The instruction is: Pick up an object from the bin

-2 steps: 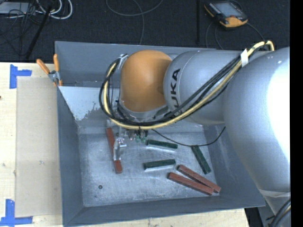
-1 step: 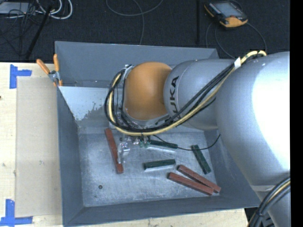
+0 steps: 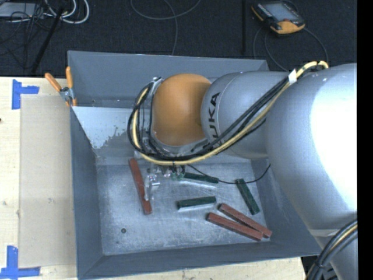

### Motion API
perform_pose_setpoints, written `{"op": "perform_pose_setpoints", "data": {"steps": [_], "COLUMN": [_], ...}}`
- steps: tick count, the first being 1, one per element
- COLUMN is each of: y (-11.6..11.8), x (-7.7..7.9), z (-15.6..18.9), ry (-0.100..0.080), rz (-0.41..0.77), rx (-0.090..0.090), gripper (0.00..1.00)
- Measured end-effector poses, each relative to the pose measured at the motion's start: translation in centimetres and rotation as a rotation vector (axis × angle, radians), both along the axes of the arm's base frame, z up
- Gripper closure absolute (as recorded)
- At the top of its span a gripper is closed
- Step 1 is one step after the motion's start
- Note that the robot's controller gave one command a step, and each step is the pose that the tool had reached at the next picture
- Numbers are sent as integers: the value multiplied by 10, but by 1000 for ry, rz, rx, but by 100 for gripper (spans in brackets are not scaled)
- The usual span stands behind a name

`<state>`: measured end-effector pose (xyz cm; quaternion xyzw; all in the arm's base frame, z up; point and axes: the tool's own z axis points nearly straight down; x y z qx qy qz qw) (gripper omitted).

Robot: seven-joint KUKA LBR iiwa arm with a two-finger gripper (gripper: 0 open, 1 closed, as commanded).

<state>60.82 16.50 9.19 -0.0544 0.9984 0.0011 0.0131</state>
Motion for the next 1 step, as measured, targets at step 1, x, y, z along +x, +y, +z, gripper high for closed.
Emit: {"op": "perform_pose_setpoints", "data": {"steps": [1], "y": [0], "x": [-2], "z": [7], "ry": [23], "rz": [157], "rx": [-5], "gripper": [0]}}
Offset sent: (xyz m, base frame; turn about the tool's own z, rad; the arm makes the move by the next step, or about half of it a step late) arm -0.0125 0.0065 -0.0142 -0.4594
